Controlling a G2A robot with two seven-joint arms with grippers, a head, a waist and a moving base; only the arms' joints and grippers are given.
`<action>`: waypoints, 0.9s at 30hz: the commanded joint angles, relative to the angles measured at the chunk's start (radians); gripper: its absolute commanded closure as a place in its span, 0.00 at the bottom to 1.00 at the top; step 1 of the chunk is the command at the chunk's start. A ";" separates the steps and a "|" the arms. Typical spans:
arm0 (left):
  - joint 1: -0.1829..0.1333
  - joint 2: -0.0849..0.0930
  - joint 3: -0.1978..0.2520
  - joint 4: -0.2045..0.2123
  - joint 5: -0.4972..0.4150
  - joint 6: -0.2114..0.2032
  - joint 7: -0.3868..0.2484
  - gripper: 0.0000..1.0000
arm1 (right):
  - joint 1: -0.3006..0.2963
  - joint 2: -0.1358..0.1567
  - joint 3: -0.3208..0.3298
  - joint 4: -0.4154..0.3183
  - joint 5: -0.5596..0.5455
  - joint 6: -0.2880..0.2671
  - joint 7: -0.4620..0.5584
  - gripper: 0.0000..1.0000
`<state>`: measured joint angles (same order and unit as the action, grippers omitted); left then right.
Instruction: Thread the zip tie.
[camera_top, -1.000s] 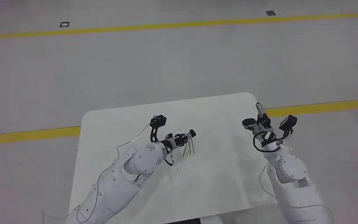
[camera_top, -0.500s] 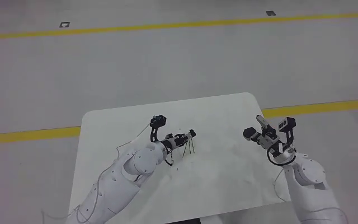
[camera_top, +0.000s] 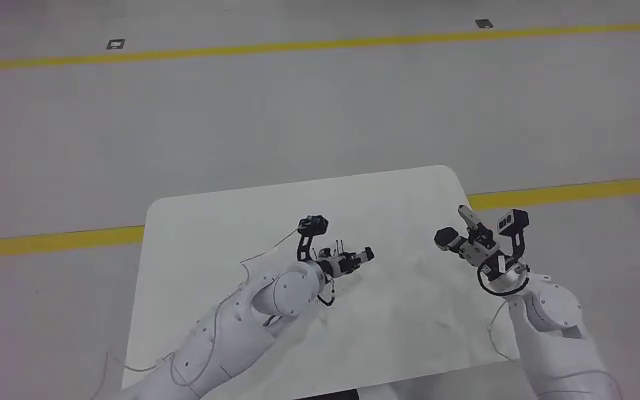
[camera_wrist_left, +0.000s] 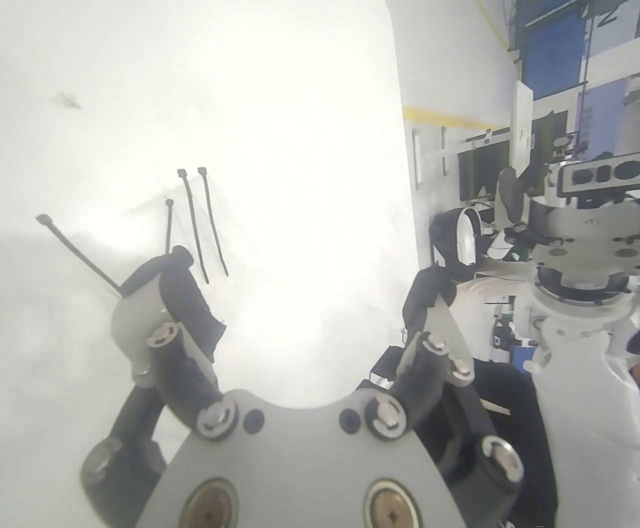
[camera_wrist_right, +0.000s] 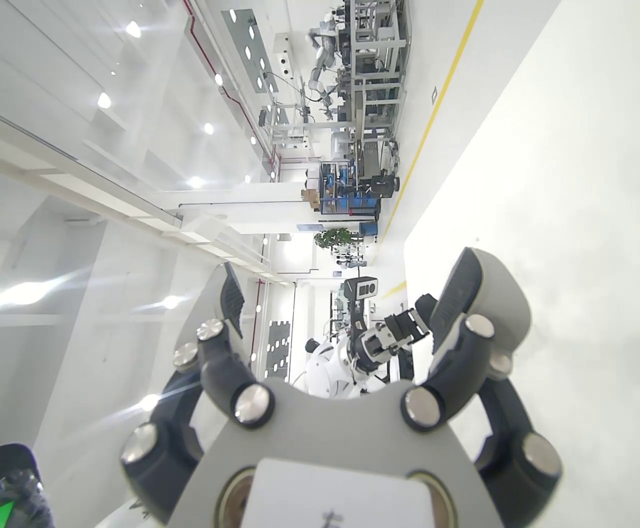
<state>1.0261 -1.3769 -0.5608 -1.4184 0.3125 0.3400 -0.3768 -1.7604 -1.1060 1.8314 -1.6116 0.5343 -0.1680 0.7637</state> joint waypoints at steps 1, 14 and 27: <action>-0.004 -0.003 0.008 0.002 0.013 0.000 0.000 0.00 | 0.000 0.000 0.000 0.000 0.000 0.000 0.001 0.00; -0.037 -0.034 0.028 0.053 0.105 0.000 -0.013 0.00 | 0.000 0.000 0.000 0.000 0.000 0.000 0.001 0.00; -0.031 -0.140 -0.091 0.204 0.187 0.000 -0.099 0.00 | 0.000 0.000 0.000 0.000 0.000 0.000 0.001 0.00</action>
<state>0.9954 -1.5173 -0.6533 -1.2138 0.4998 0.3400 -0.4755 -1.7605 -1.1060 1.8315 -1.6116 0.5343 -0.1680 0.7637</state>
